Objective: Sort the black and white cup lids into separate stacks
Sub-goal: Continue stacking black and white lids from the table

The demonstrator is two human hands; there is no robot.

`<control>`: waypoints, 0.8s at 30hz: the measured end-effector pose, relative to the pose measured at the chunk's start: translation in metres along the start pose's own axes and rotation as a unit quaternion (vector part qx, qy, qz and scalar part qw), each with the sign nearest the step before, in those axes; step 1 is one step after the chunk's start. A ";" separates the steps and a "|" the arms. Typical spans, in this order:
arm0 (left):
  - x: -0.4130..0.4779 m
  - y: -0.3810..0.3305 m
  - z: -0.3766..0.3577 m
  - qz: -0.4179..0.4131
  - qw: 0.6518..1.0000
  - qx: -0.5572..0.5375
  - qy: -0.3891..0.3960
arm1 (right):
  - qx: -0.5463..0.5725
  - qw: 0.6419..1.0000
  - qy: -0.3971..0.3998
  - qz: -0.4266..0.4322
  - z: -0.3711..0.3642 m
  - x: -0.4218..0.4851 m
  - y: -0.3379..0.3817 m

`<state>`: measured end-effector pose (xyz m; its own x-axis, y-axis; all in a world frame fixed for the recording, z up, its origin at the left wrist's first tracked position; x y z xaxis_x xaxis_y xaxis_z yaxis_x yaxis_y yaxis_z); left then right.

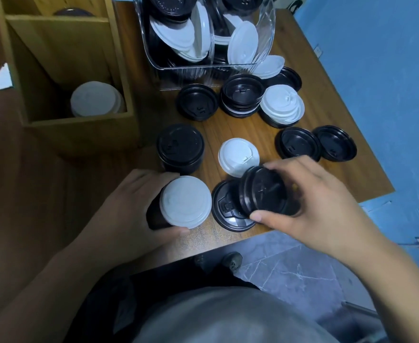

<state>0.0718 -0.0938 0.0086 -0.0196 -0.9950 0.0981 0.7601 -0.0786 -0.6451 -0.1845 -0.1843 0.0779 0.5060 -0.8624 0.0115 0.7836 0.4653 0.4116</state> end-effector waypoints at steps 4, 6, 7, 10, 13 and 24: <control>0.001 0.002 -0.002 -0.017 1.000 0.008 -0.003 | -0.074 0.994 0.073 0.040 -0.033 0.006 0.026; 0.000 -0.002 -0.001 -0.026 1.000 -0.003 -0.014 | -0.108 0.989 0.088 0.050 -0.042 0.008 0.029; 0.000 -0.003 -0.001 -0.032 0.999 -0.005 -0.018 | -0.116 0.988 0.087 0.053 -0.044 0.008 0.029; 0.001 -0.003 0.000 -0.041 0.999 -0.004 -0.018 | -0.116 0.989 0.061 0.069 -0.043 0.010 0.026; 0.000 -0.004 0.001 -0.039 0.999 -0.009 -0.013 | -0.118 0.989 0.060 0.070 -0.043 0.011 0.026; -0.001 -0.001 0.001 -0.035 0.999 -0.015 -0.009 | -0.064 0.991 0.074 0.089 -0.048 0.004 0.031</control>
<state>0.0715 -0.0924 0.0104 -0.0609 -0.9858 0.1566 0.7375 -0.1501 -0.6585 -0.1404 -0.1638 0.0468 0.6807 -0.7299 -0.0632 0.7111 0.6375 0.2964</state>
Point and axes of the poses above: each hand's wrist, its own x-axis towards the middle knuckle, its own z-axis out of the back of the hand, y = z × x, the point moved 7 cm from there along x, towards the middle knuckle, and after that the axes turned 5 degrees about -y, right-handed, at the moved point
